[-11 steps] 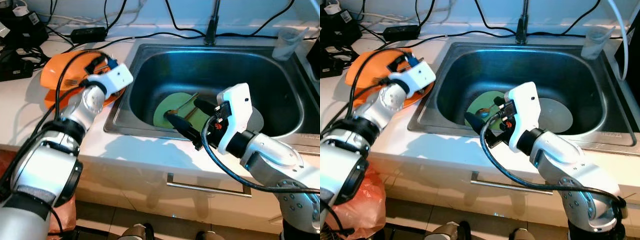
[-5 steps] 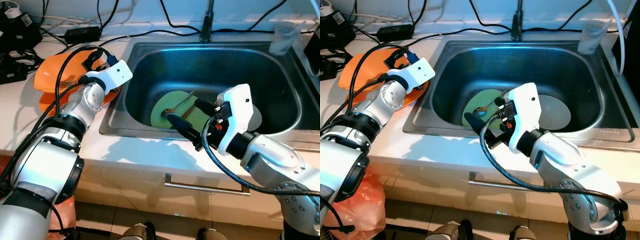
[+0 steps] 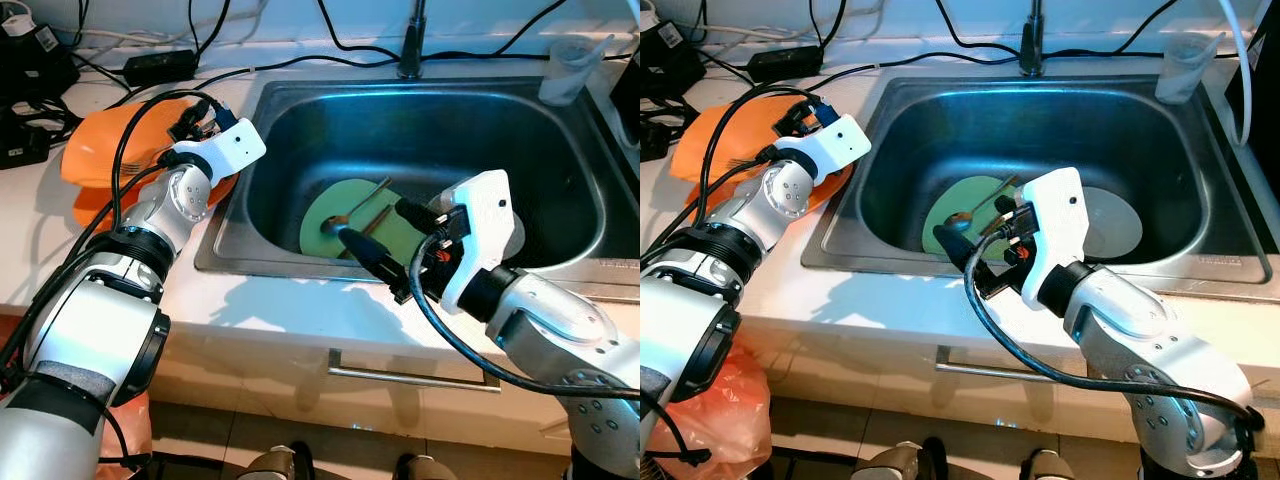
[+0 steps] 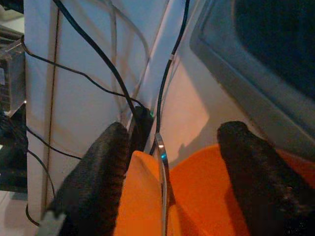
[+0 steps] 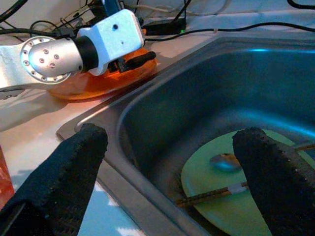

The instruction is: Kitchen organization

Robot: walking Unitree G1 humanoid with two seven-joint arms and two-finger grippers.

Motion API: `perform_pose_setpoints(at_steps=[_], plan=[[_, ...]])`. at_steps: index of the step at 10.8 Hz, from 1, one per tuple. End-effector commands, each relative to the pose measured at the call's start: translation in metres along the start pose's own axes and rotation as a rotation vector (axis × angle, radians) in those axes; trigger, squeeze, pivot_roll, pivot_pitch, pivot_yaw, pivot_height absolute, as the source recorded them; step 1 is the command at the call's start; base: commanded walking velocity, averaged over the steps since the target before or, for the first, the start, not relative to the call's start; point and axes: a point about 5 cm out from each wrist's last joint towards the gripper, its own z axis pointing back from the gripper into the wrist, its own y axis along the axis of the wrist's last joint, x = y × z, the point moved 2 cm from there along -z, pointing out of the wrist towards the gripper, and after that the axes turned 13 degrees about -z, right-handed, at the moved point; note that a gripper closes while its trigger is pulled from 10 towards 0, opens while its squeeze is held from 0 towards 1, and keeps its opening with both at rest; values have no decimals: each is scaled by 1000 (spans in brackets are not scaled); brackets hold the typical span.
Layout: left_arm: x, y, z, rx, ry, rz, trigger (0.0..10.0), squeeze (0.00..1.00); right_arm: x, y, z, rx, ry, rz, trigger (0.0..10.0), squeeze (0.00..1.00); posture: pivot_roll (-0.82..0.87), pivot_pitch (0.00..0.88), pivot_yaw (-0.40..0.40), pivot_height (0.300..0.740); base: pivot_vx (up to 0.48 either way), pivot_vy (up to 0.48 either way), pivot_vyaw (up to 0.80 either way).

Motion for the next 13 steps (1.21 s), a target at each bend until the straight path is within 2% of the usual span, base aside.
perform_pose_setpoints(at_steps=[1,13], plan=[[-7,-4,-1,-24,19,-18,0,0,-4,1,2,4,10,0,10000,0,-194,164,150,740,0,0,0],[-9,-16,2,-67,57,-43,0,0,-2,1,3,-1,-4,-3,10000,0,-194,161,143,740,0,0,0]])
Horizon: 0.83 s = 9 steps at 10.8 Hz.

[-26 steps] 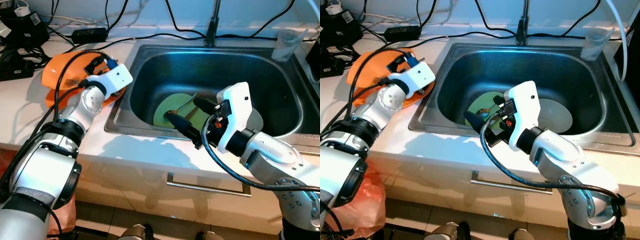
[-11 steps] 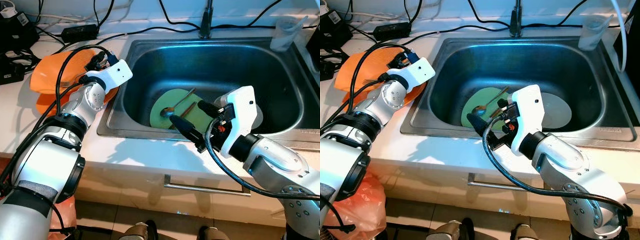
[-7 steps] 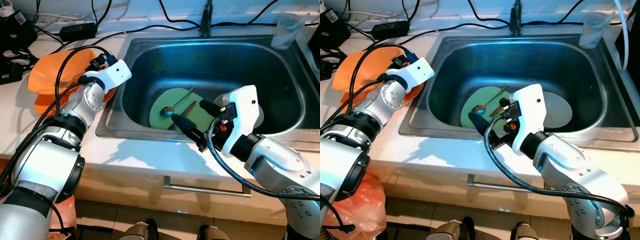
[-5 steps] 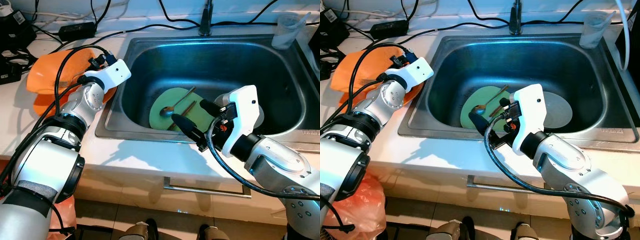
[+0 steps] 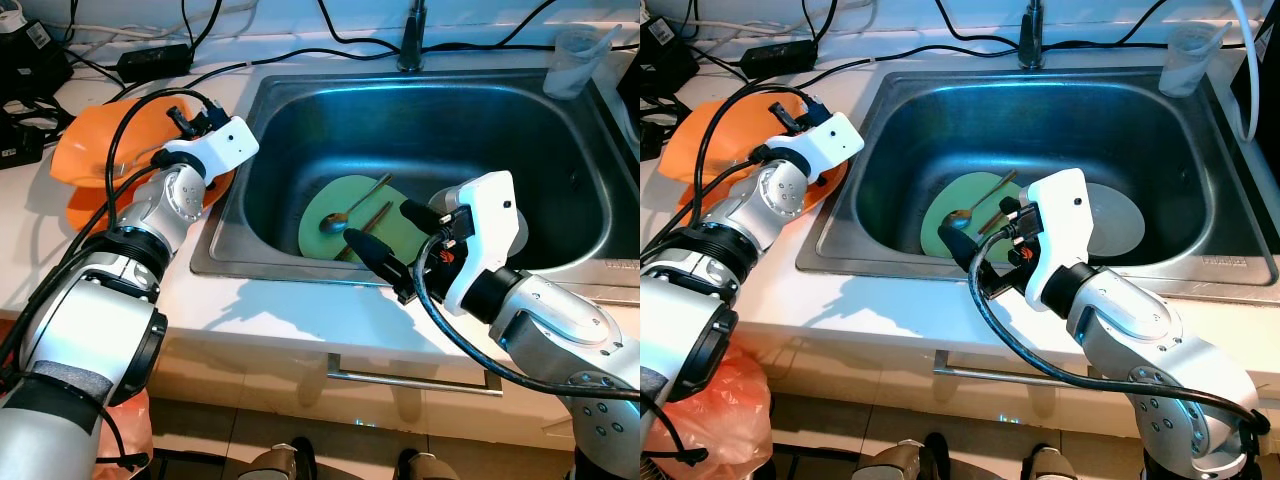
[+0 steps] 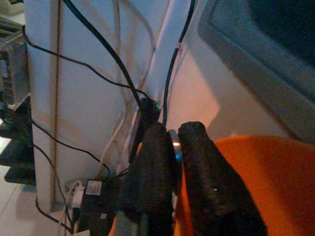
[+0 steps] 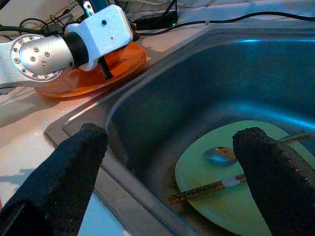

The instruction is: Kitchen organization

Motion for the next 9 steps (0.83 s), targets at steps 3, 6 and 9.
perform_pose_setpoints(at_steps=[3,6,9], plan=[[-31,0,-3,21,174,-22,0,0,-3,2,-1,6,19,4,10000,0,-188,152,138,740,0,0,0],[-53,3,-2,58,288,28,0,0,-2,5,-6,15,32,10,10000,0,-166,134,128,740,0,0,0],[-73,10,1,124,413,90,0,0,-1,7,-12,21,48,14,10000,0,-140,122,116,740,0,0,0]])
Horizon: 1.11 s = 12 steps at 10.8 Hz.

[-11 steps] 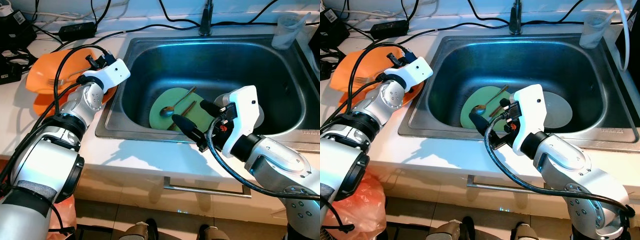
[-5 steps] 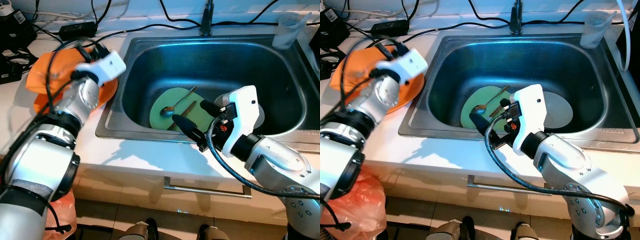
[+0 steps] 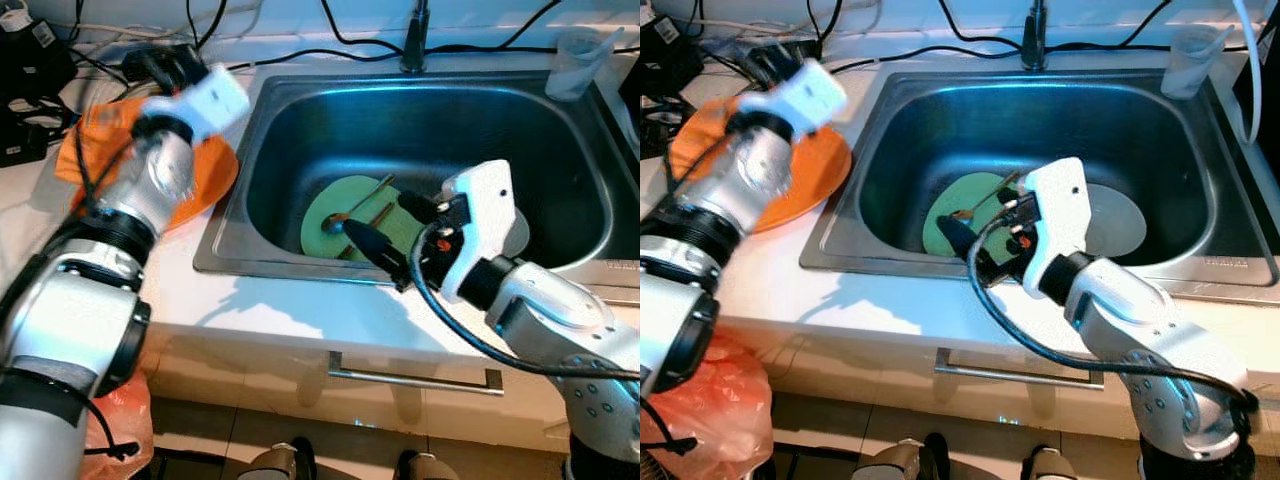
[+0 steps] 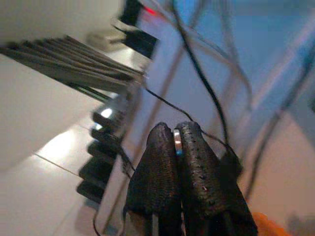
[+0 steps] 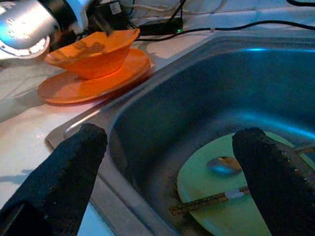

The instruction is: Kitchen organization

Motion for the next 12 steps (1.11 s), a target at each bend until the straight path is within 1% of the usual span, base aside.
perform_pose_setpoints(at_steps=[1,2,3,5,6,7,8,9,10,11,12], plan=[[-14,-1,-2,7,74,45,0,0,-6,2,-3,8,38,10,10000,0,-132,118,114,740,0,0,0],[-15,2,0,21,98,104,0,0,-6,2,-5,8,47,9,10000,0,-122,111,112,740,0,0,0],[-13,8,2,46,105,149,0,0,-6,2,-7,8,59,9,10000,0,-115,106,111,740,0,0,0],[-6,19,6,80,91,199,0,0,-8,2,-9,7,80,8,10000,0,-105,102,109,740,0,0,0],[-4,32,6,123,86,258,0,0,-10,5,-11,24,108,8,10000,0,-88,107,104,740,0,0,0],[-7,36,6,140,95,285,0,0,-12,6,-11,31,119,6,10000,0,-83,107,101,740,0,0,0],[-12,45,5,173,111,329,0,0,-16,7,-14,44,146,1,10000,0,-69,103,95,740,0,0,0],[-14,51,5,184,119,372,0,0,-19,9,-17,56,172,2,10000,0,-65,89,95,740,0,0,0],[-14,61,8,209,122,417,0,0,-22,13,-18,82,199,-3,10000,0,-64,70,99,740,0,0,0],[-12,71,9,235,117,453,0,0,-21,15,-19,90,202,3,10000,0,-65,64,102,740,0,0,0],[-7,89,12,284,94,508,0,0,-20,18,-20,99,196,16,10000,0,-73,53,115,740,0,0,0]])
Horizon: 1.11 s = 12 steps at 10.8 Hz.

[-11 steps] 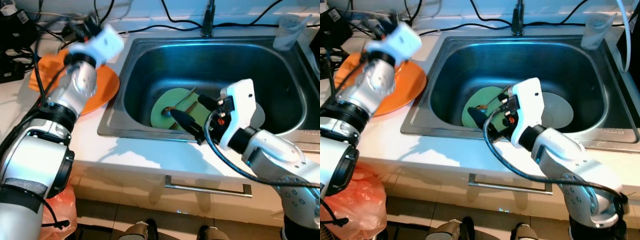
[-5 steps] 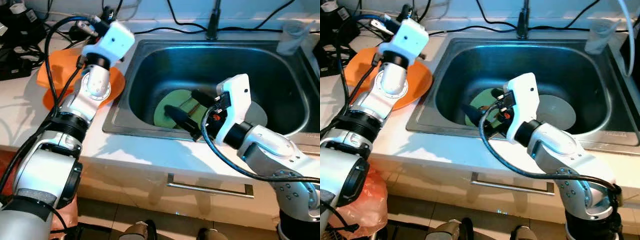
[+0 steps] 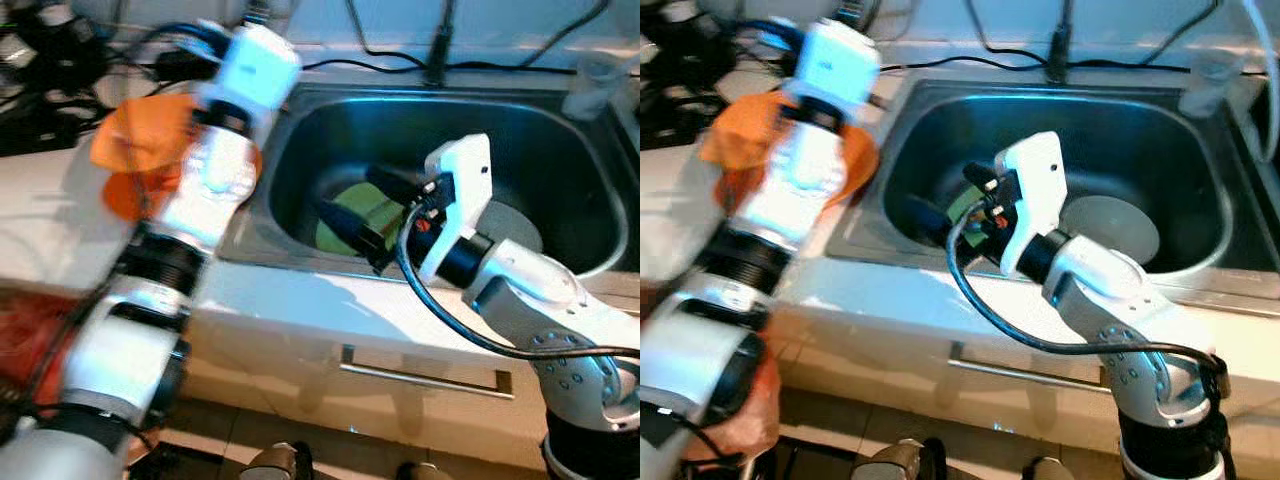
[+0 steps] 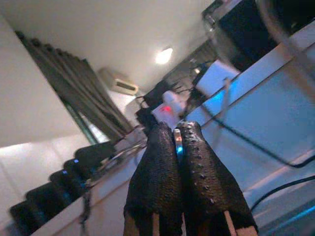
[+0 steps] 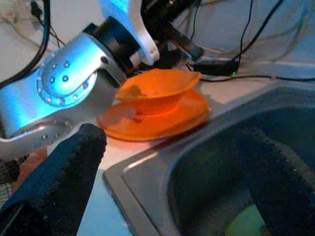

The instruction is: Kitchen organization

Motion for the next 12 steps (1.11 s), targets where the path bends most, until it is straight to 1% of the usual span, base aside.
perform_pose_setpoints(at_steps=[1,2,3,5,6,8,10,12], plan=[[-1,7,-1,30,-3,21,0,0,-2,2,-1,12,12,11,10000,0,-77,49,122,740,0,0,0],[6,15,-2,46,-18,59,0,0,-1,2,1,17,1,21,10000,0,-86,44,132,740,0,0,0],[14,20,-3,55,-41,88,0,0,4,3,4,15,-36,38,10000,0,-115,35,155,740,0,0,0],[24,25,-3,60,-64,127,0,0,12,2,11,8,-99,54,10000,0,-141,32,170,740,0,0,0],[34,27,-2,54,-92,157,0,0,15,1,18,5,-136,64,10000,0,-164,34,182,740,0,0,0],[39,29,-1,51,-107,174,0,0,19,0,24,0,-173,71,10000,0,-177,35,189,740,0,0,0],[45,22,0,-7,-118,244,0,0,24,-1,31,-14,-212,76,10000,0,-184,41,189,740,0,0,0],[49,9,2,-121,-112,366,0,0,28,-1,35,-29,-241,78,10000,0,-194,52,181,740,0,0,0]])
